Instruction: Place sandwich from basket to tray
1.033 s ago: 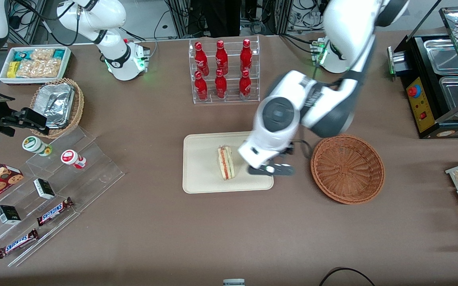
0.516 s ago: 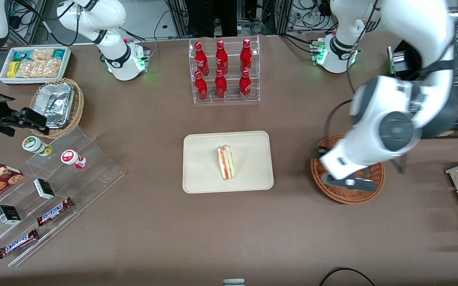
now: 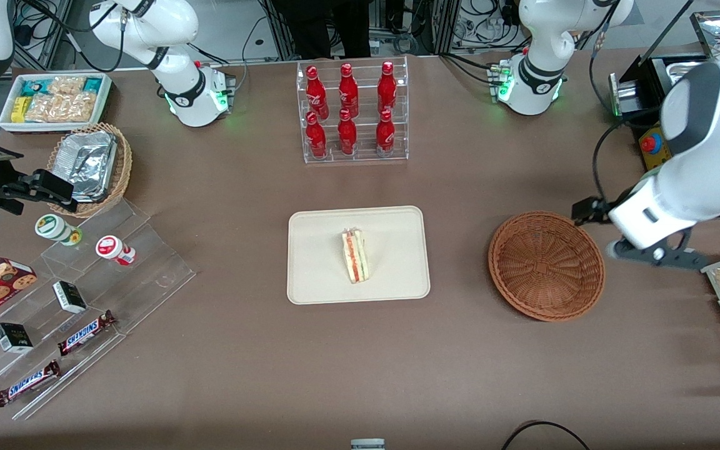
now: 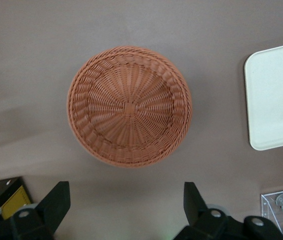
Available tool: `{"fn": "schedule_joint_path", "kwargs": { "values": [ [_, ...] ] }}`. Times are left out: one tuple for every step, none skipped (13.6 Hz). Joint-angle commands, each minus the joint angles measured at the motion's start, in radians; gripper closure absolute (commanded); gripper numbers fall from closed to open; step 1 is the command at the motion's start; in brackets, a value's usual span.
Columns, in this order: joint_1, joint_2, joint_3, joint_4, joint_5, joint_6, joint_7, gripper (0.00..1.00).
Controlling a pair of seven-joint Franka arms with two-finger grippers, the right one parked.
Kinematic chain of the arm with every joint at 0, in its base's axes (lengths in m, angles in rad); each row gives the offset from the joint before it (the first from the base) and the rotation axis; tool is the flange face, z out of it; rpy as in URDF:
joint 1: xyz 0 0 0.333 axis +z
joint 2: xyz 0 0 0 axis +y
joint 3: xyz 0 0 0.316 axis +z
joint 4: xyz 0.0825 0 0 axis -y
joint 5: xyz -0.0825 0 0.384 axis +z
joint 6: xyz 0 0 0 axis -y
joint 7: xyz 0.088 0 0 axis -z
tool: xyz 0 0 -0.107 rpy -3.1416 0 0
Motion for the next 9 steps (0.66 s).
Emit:
{"fn": "schedule_joint_path", "kwargs": {
  "values": [
    [0.042,-0.094,-0.009,-0.041,0.017,-0.038,0.017,0.00],
    [0.054,-0.105,-0.010,-0.041,0.037,-0.052,0.017,0.00],
    [0.056,-0.114,-0.010,-0.038,0.050,-0.061,0.017,0.00],
    [0.057,-0.124,-0.009,-0.037,0.051,-0.071,0.017,0.00],
    [0.068,-0.137,-0.010,-0.038,0.051,-0.075,0.022,0.00],
    [0.092,-0.154,-0.012,-0.040,0.051,-0.098,0.050,0.00],
    [0.097,-0.164,-0.010,-0.037,0.051,-0.118,0.069,0.00],
    [0.099,-0.180,-0.010,-0.038,0.050,-0.121,0.071,0.00],
    [0.099,-0.190,-0.010,-0.041,0.050,-0.127,0.071,0.00]
  ]
}}
